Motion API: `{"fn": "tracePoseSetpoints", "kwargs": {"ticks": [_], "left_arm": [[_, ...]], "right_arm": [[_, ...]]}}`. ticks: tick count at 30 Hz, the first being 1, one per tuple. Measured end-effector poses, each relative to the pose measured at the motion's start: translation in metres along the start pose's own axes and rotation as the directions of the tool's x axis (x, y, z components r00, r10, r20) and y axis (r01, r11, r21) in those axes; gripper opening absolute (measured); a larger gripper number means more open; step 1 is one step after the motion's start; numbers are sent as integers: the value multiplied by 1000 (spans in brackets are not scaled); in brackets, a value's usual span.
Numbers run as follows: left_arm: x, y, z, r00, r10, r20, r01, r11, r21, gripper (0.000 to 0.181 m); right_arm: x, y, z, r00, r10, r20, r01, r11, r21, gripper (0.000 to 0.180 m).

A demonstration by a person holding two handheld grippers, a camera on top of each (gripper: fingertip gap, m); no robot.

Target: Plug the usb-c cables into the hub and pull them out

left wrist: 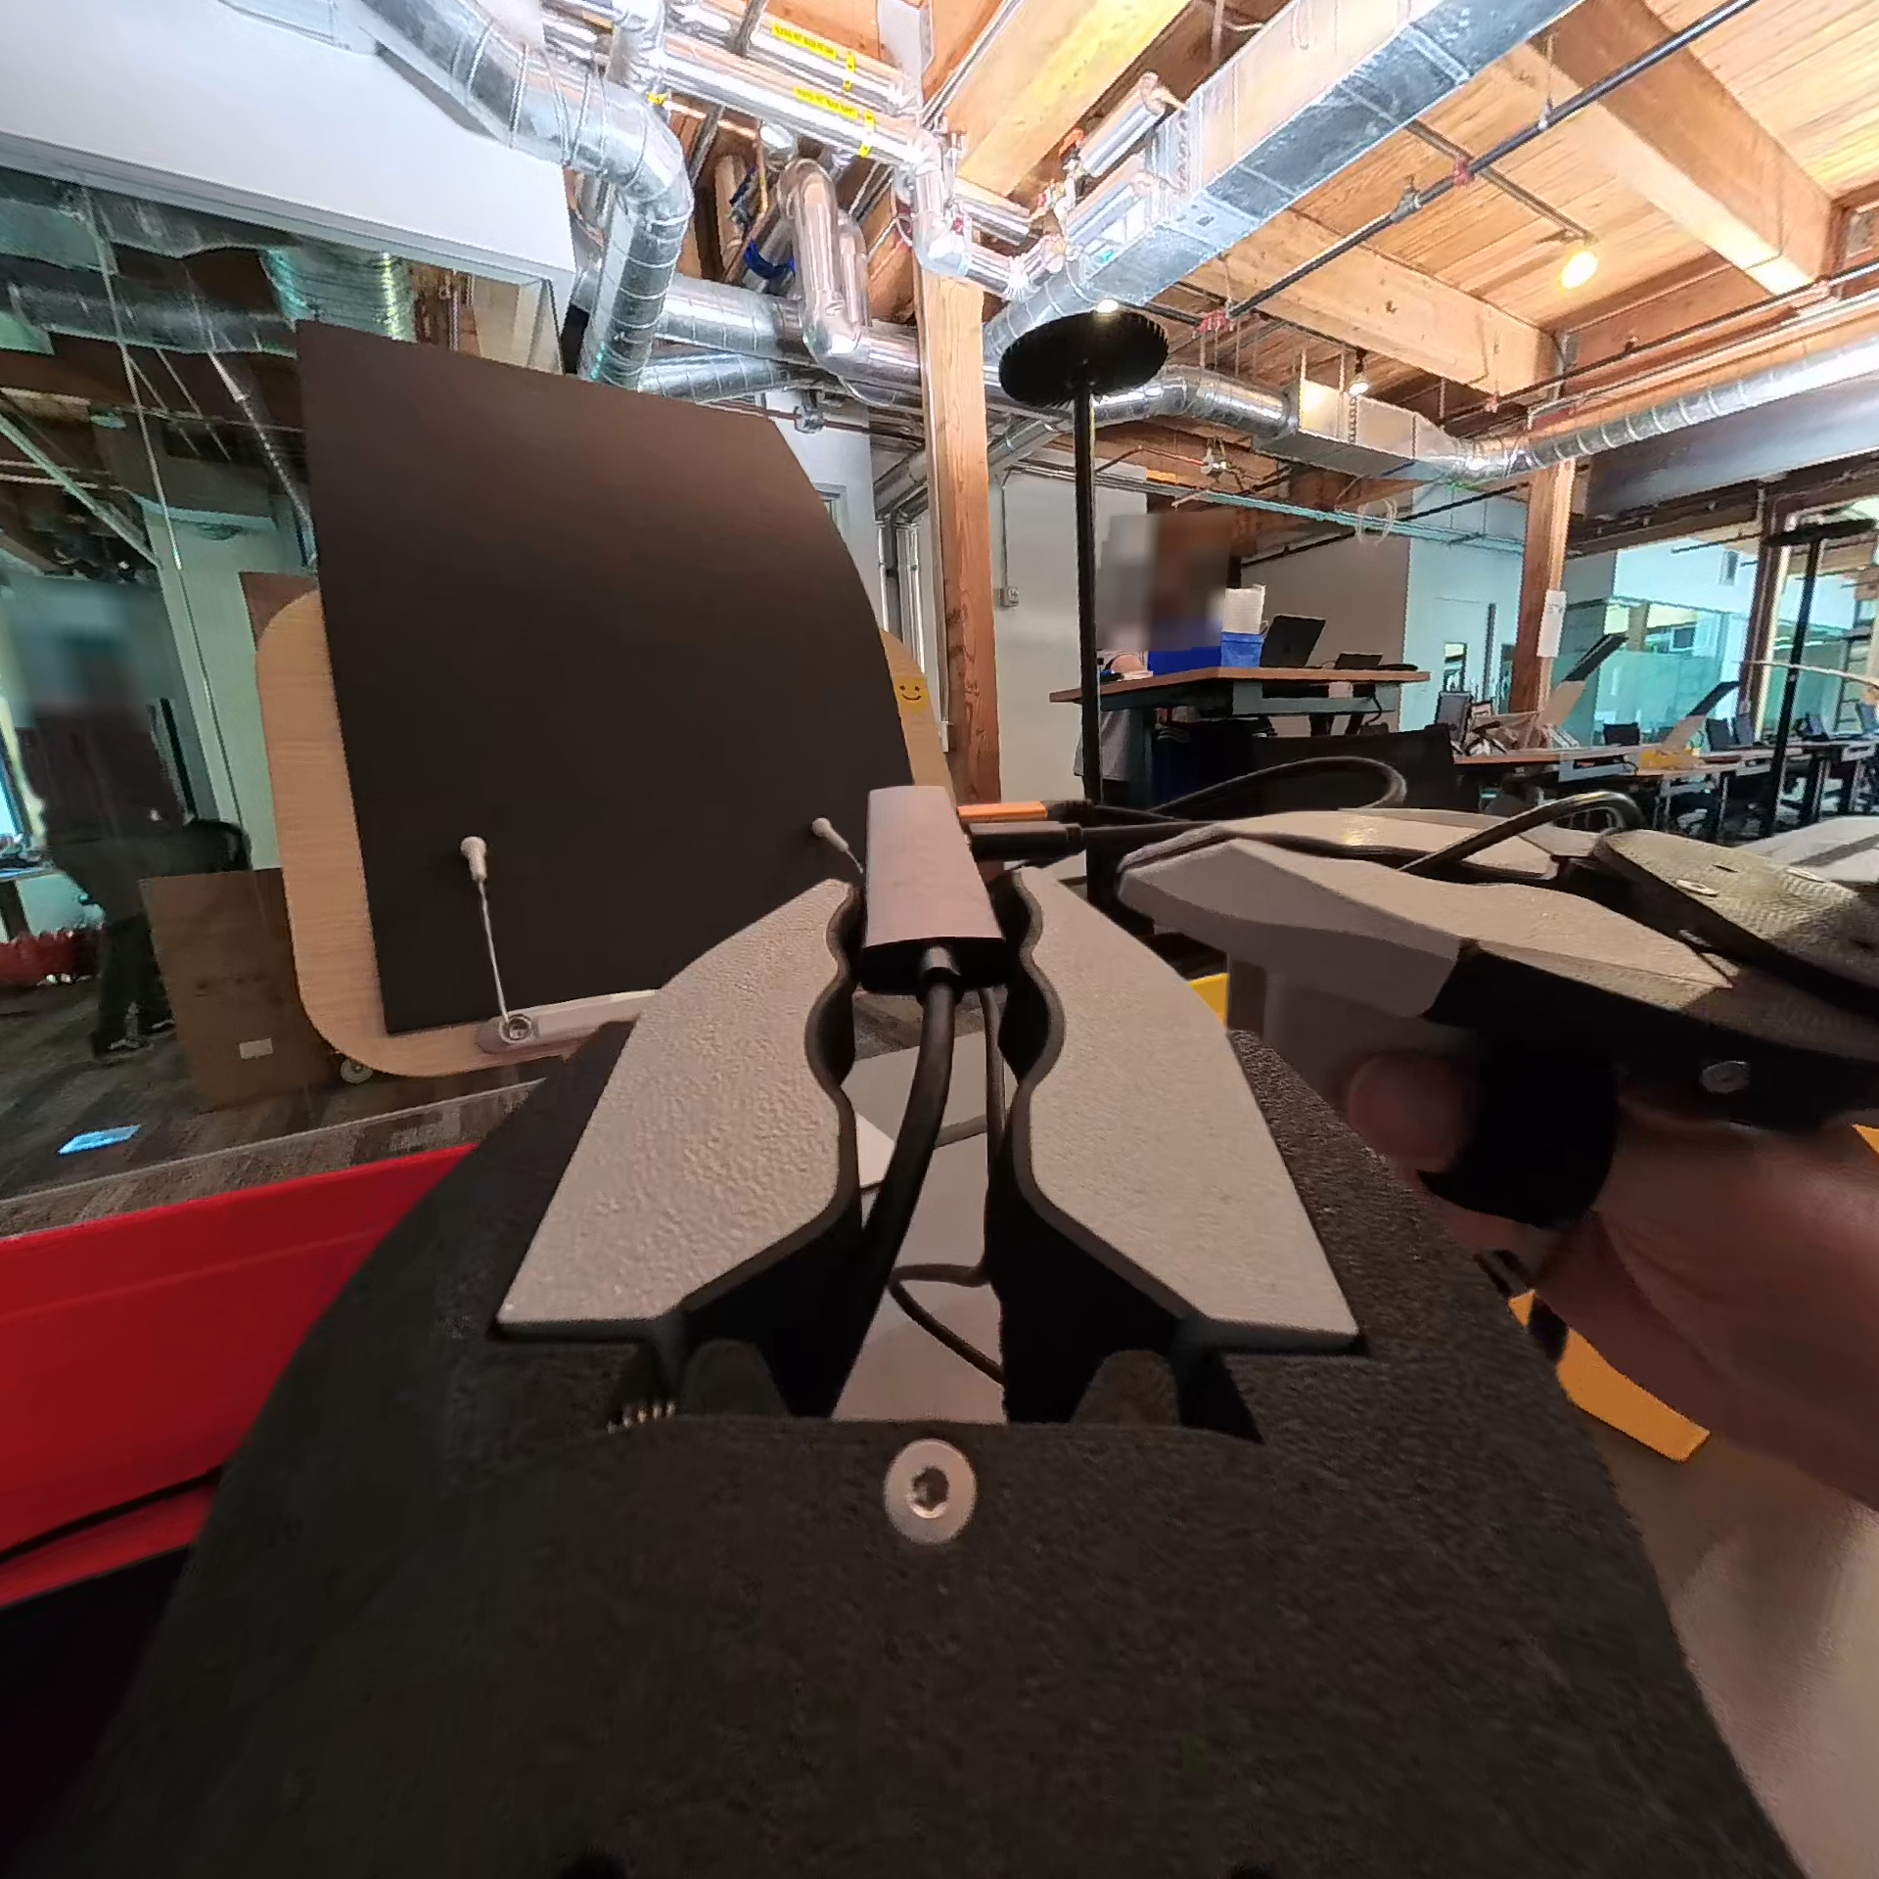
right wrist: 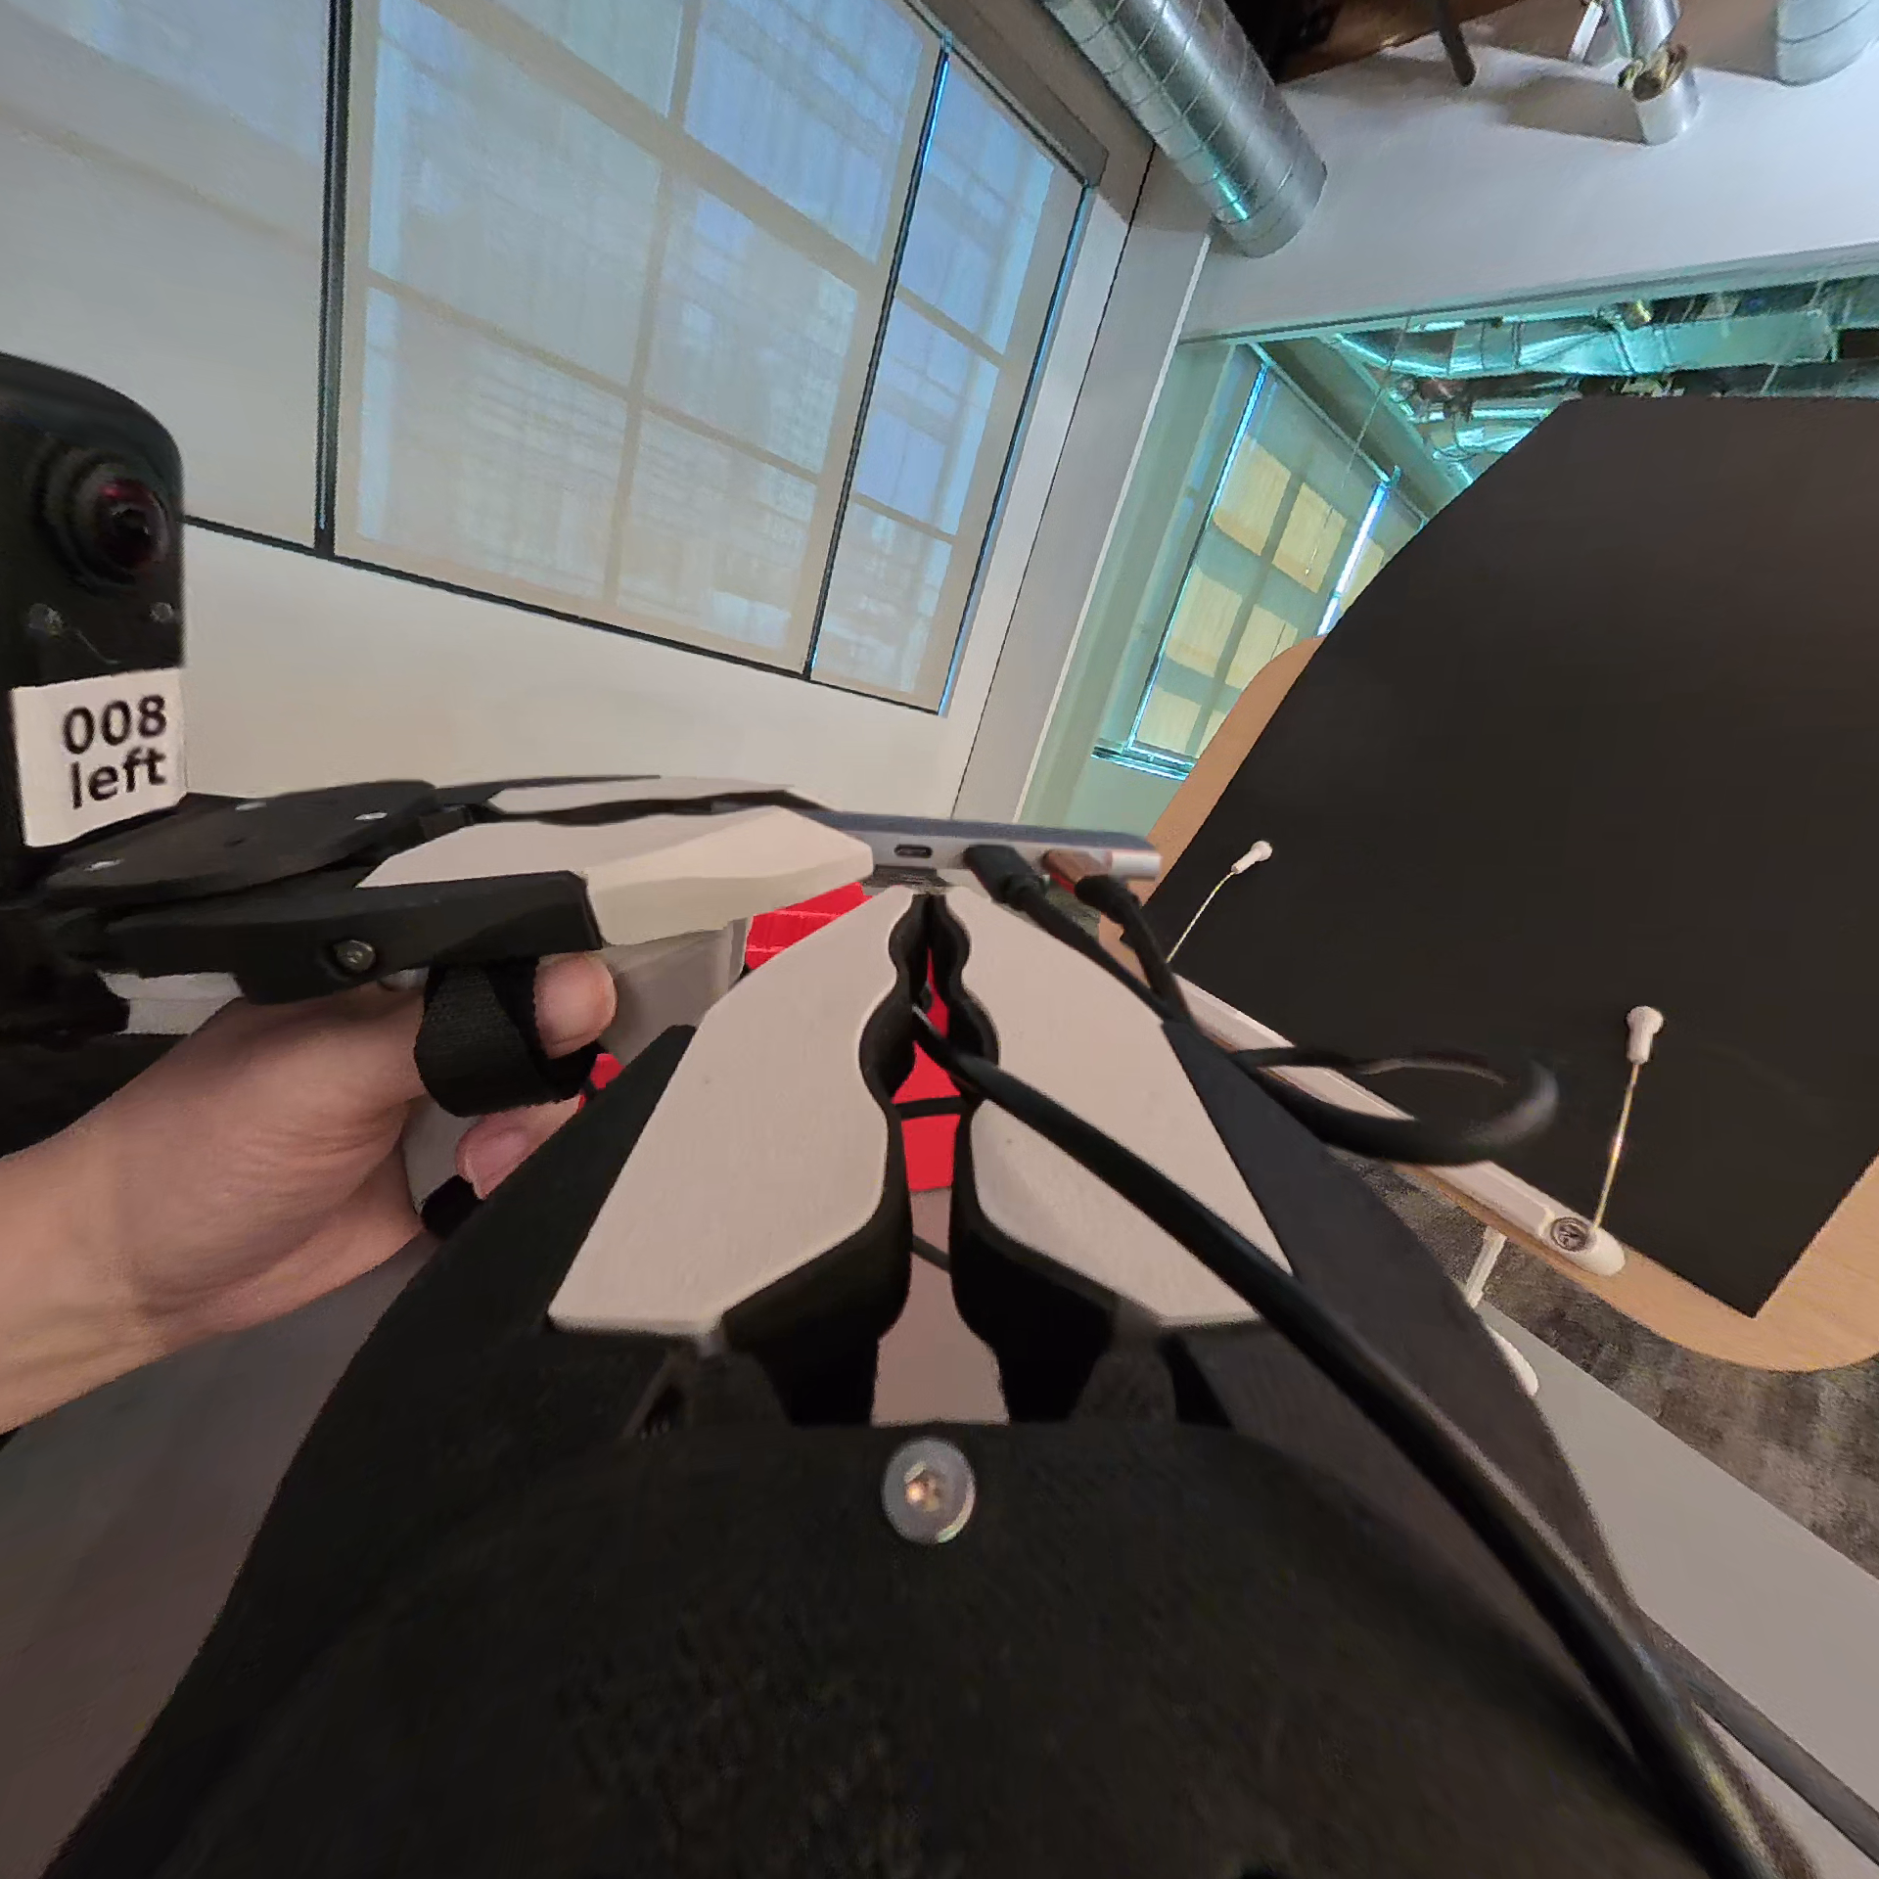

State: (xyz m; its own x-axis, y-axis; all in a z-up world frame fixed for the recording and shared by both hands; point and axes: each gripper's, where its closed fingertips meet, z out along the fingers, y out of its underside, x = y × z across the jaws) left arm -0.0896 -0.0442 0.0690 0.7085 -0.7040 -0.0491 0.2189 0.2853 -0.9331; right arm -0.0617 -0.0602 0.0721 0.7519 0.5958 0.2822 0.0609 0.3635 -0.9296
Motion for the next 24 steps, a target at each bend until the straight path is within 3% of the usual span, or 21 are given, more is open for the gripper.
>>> {"fn": "tracePoseSetpoints", "kwargs": {"ticks": [4, 7, 10, 14, 19, 24], "left_arm": [[-11, 10, 1, 997, -55, 50, 57, 998, -38, 24], [-18, 10, -1, 996, -47, 81, 50, 998, -35, 24], [-26, 16, -2, 992, -44, 116, 51, 997, -57, 24], [-30, 22, -1, 987, -130, 97, 138, 988, -76, 24], [-24, 24, 1, 978, -202, 57, 206, 976, -75, 24], [-9, 38, 8, 978, -208, 24, 209, 964, -163, 24]], "right_arm": [[-3, 3, 1, 999, 14, 42, -12, 999, -33, 0], [-13, 29, 4, 995, 44, 92, -31, 990, -139, 0], [-32, 37, -1, 985, -24, 172, 38, 996, -80, 0], [-24, 22, -10, 970, -217, 109, 222, 974, -38, 0], [-4, -7, -14, 976, -205, 71, 201, 978, 48, 0], [6, -14, -14, 960, -281, 4, 281, 957, 68, 0]]}}
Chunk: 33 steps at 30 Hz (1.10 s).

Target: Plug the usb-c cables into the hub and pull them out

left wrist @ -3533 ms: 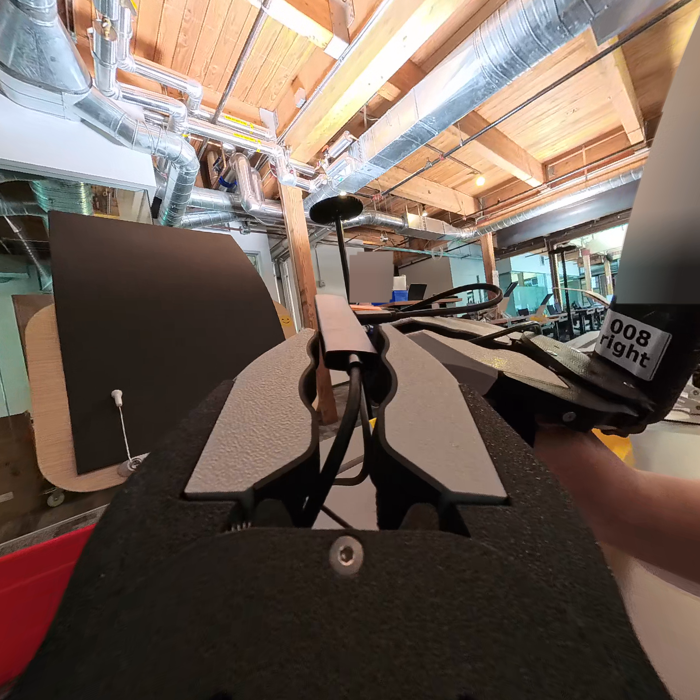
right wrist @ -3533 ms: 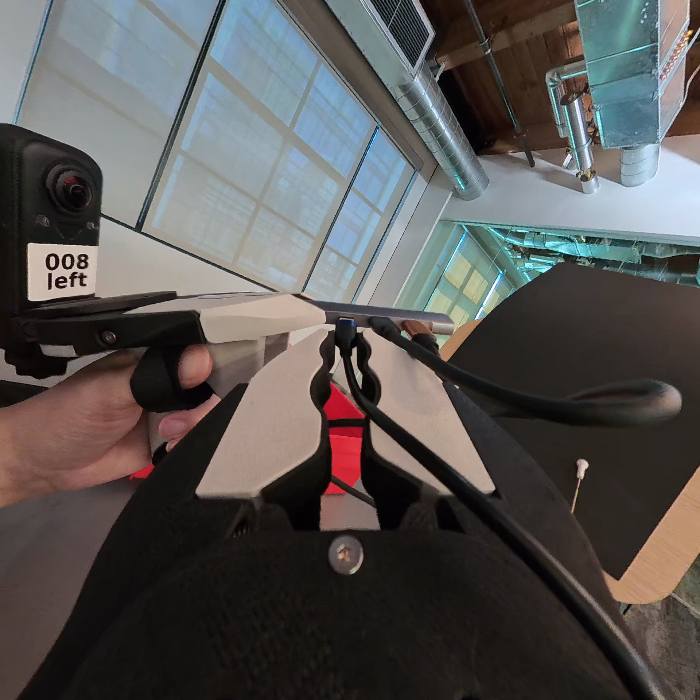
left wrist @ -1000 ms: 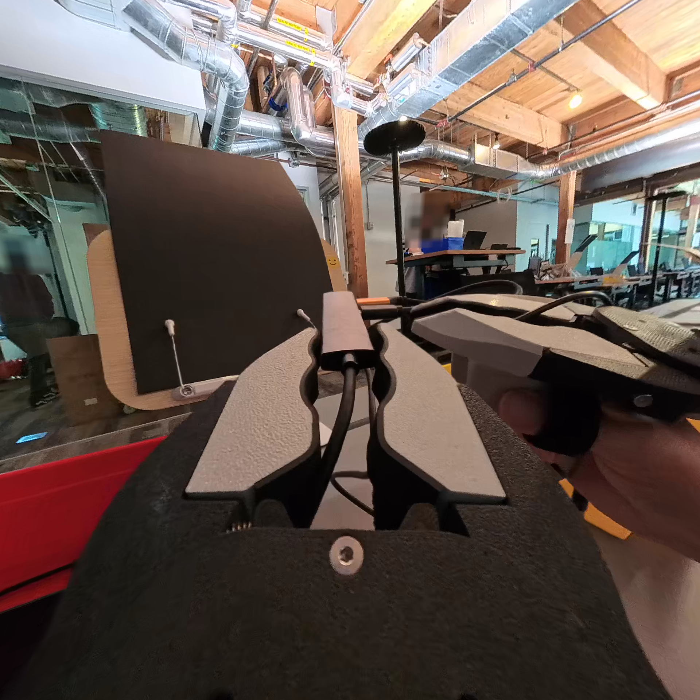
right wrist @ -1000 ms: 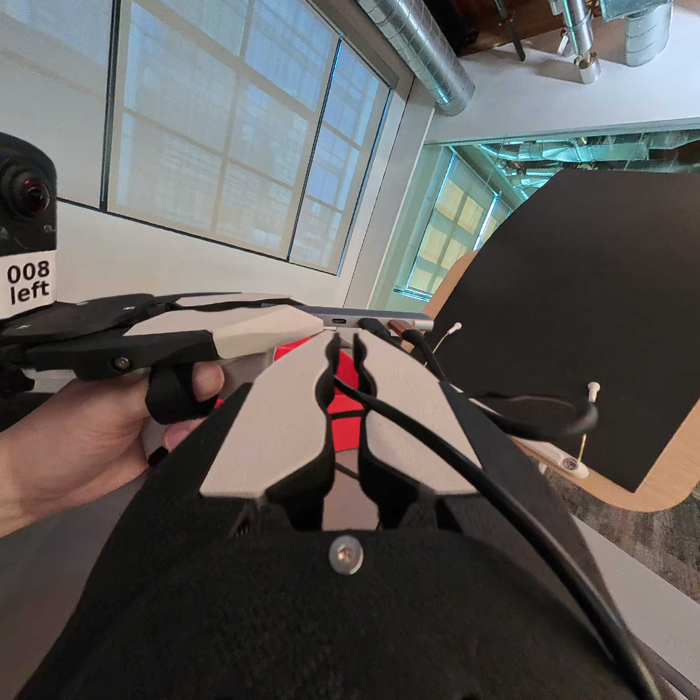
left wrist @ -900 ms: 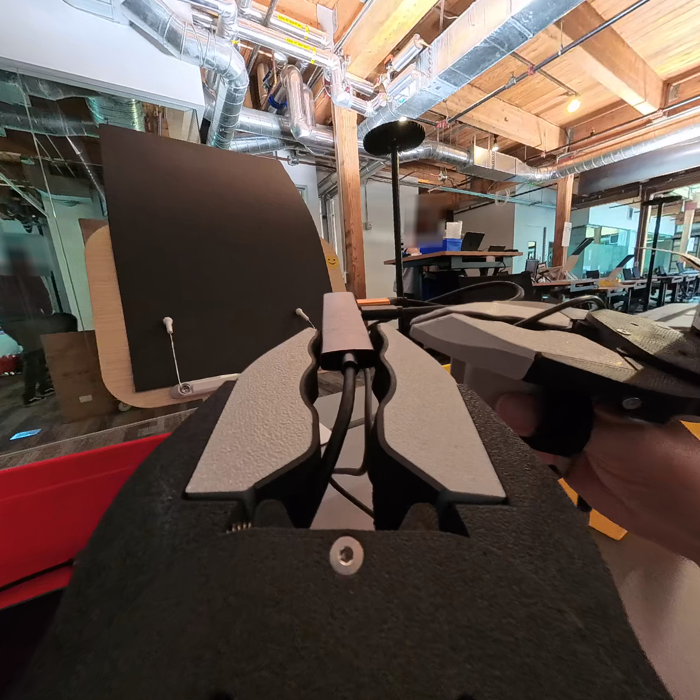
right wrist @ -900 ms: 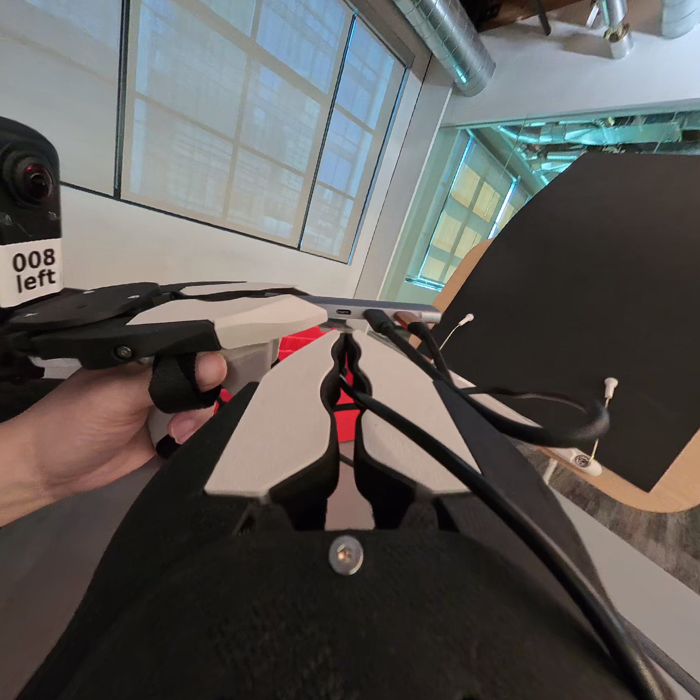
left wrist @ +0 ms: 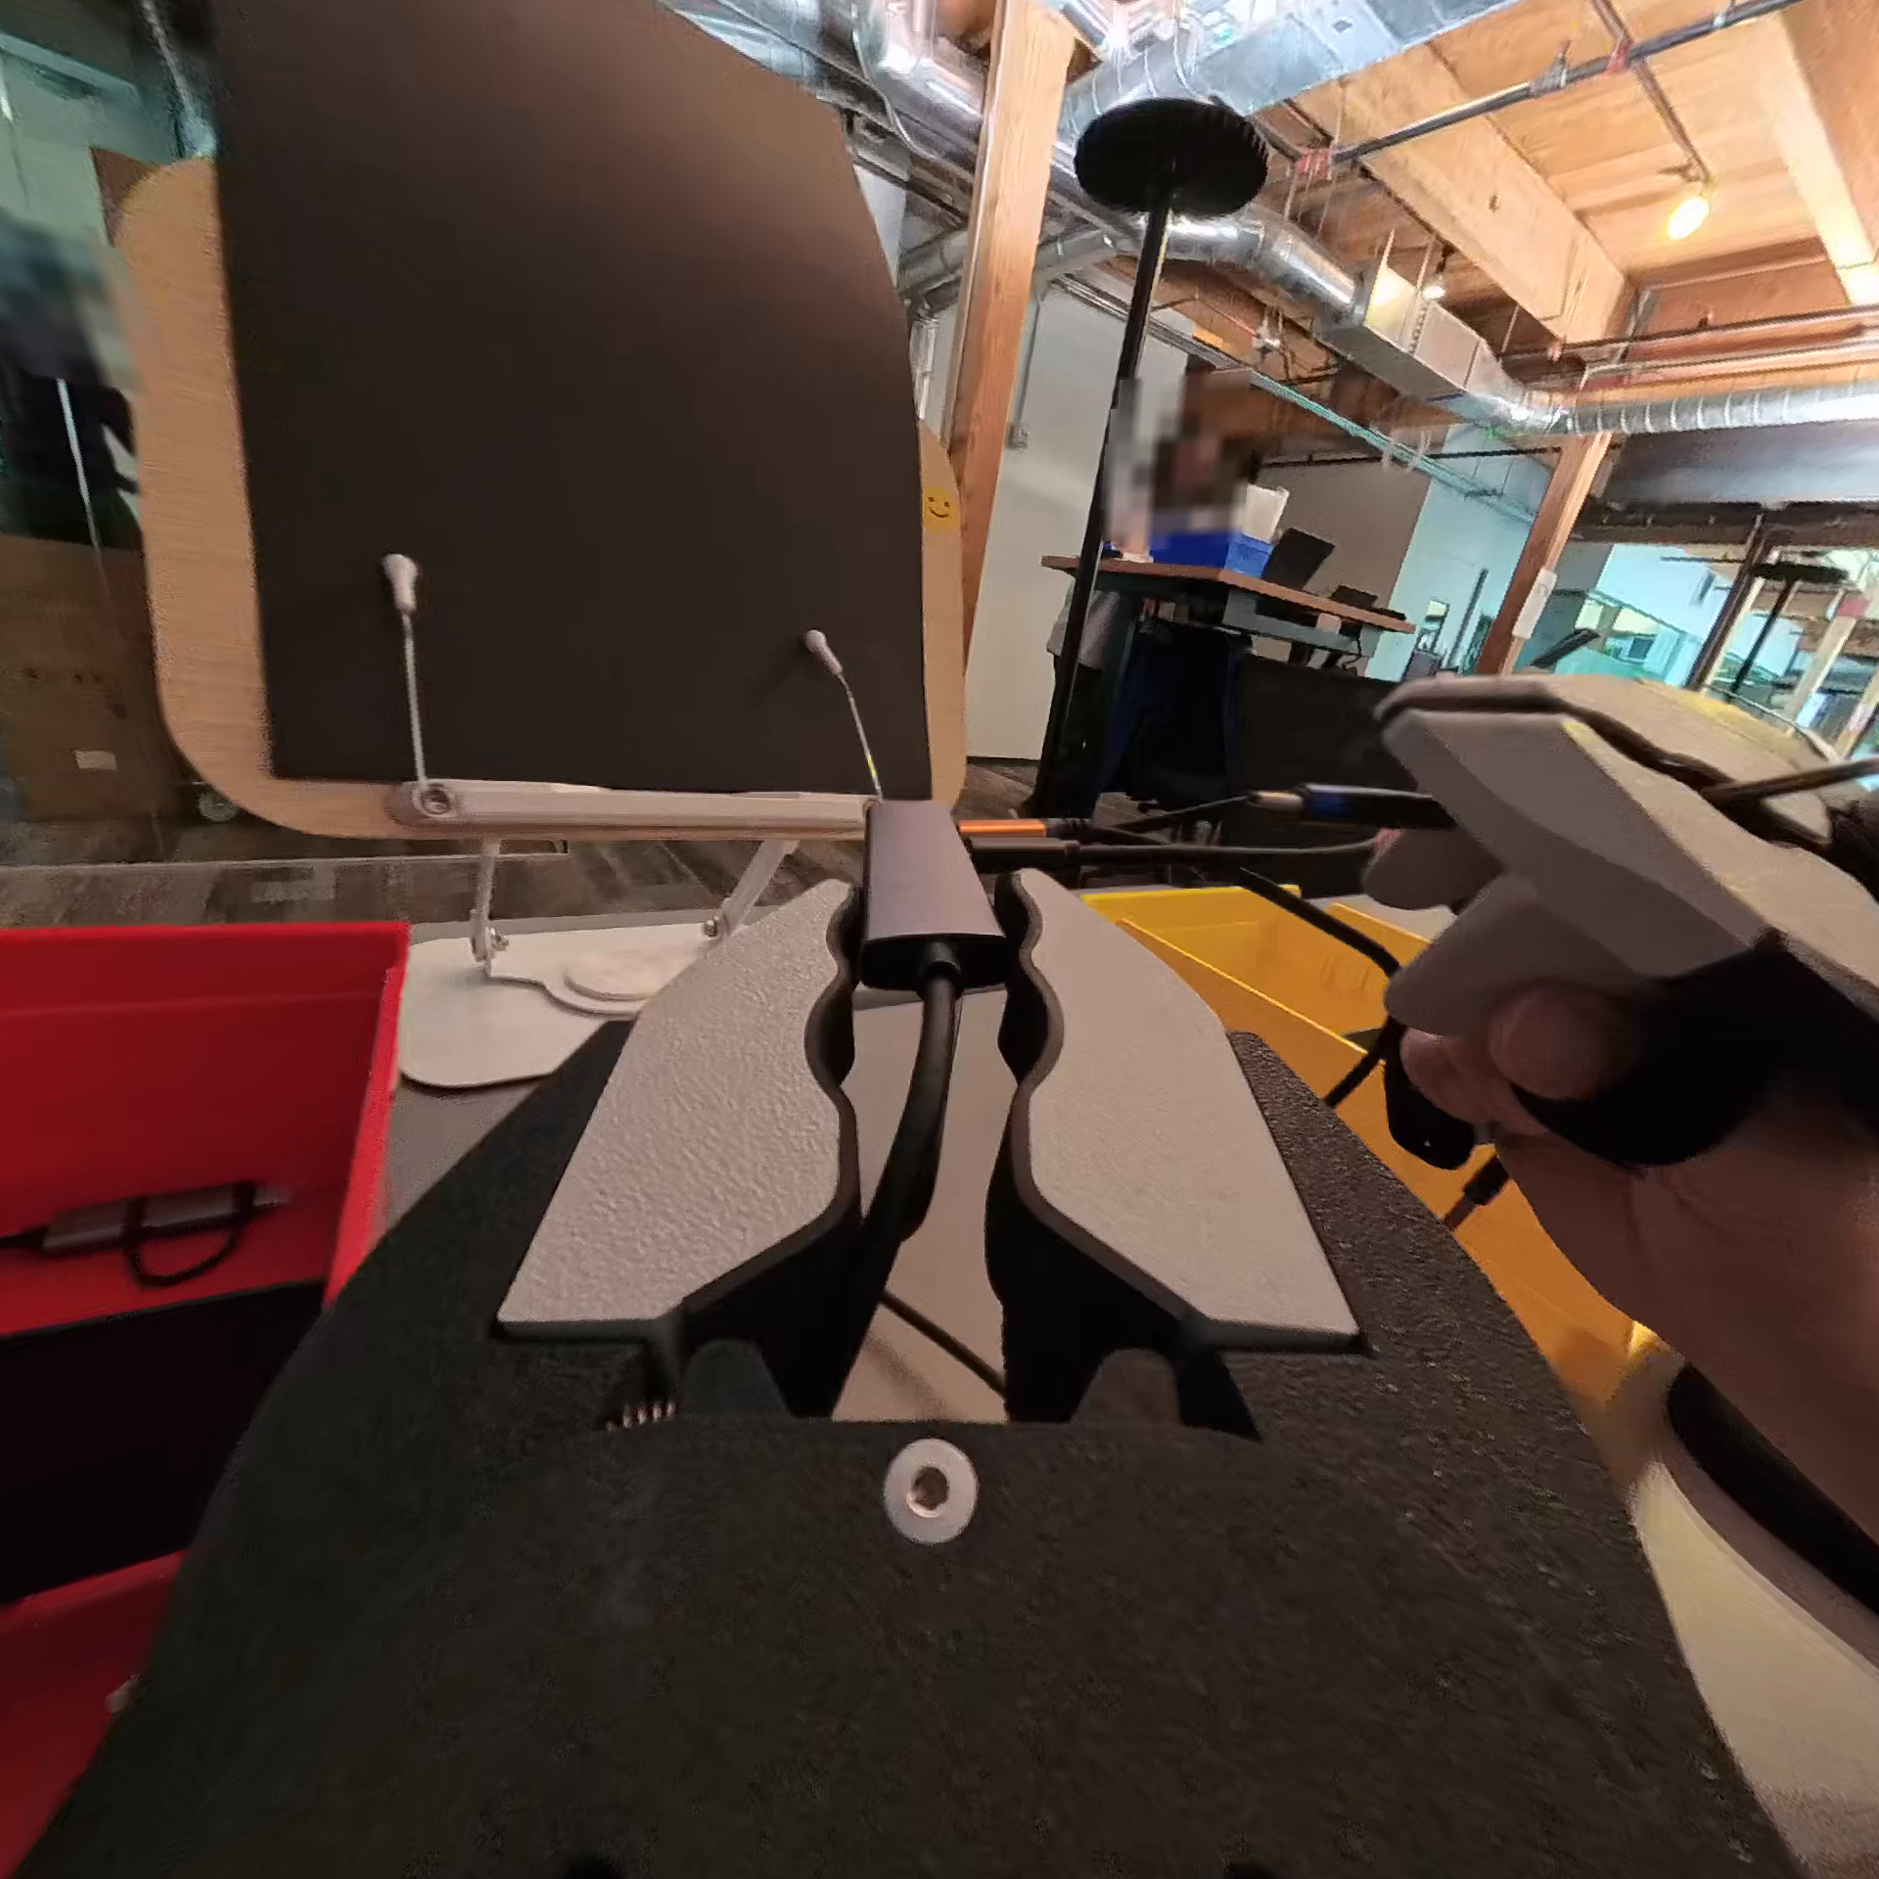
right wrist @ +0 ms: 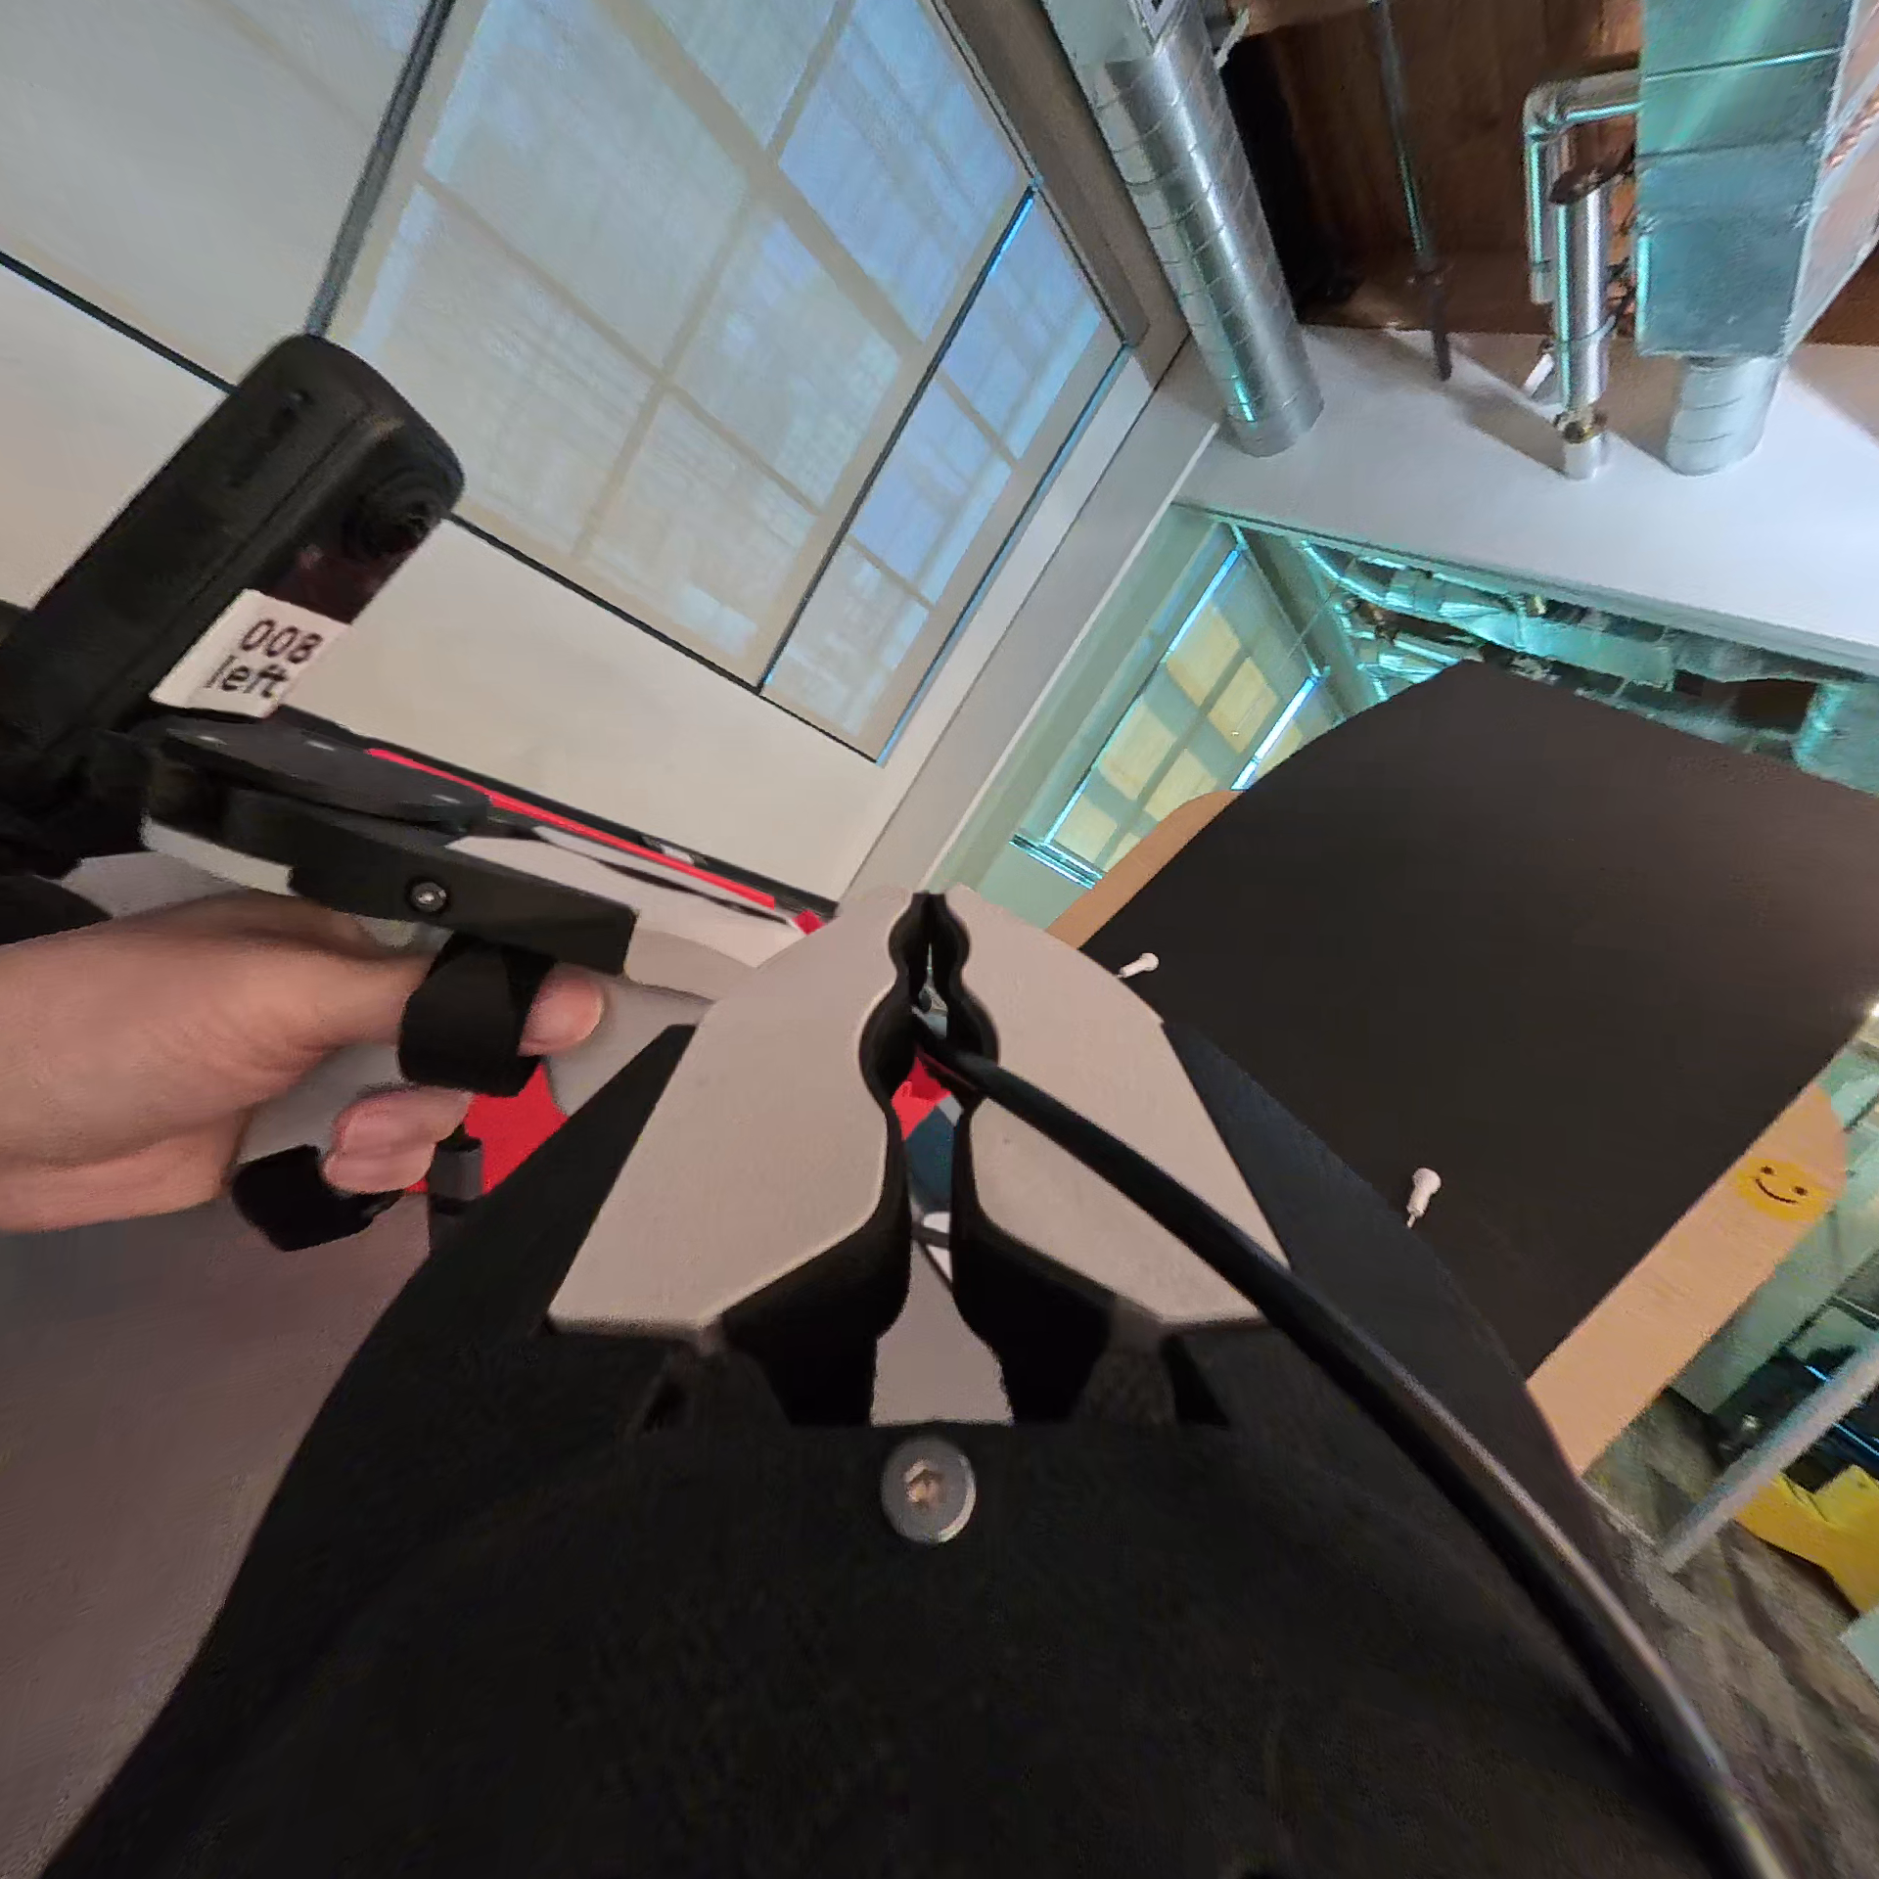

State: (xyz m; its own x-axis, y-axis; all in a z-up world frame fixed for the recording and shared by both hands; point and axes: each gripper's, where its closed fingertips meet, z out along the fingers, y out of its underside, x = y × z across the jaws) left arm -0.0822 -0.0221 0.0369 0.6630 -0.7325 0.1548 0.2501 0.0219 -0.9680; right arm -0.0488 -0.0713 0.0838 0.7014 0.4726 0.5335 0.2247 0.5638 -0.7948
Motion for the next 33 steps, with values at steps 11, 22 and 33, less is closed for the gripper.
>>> {"fn": "tracePoseSetpoints", "kwargs": {"ticks": [11, 22, 33], "left_arm": [[19, -2, 2, 996, -22, -81, 25, 999, 38, 24], [34, -9, 0, 984, -26, -174, 39, 997, 74, 25], [38, -7, 0, 978, -21, -208, 32, 998, 51, 25]], "right_arm": [[-3, 7, 3, 996, -82, -29, 81, 996, -28, 0], [-5, 12, 2, 981, -190, -33, 189, 981, -36, 0], [-6, 9, 1, 973, -227, -38, 227, 974, -10, 1]]}}
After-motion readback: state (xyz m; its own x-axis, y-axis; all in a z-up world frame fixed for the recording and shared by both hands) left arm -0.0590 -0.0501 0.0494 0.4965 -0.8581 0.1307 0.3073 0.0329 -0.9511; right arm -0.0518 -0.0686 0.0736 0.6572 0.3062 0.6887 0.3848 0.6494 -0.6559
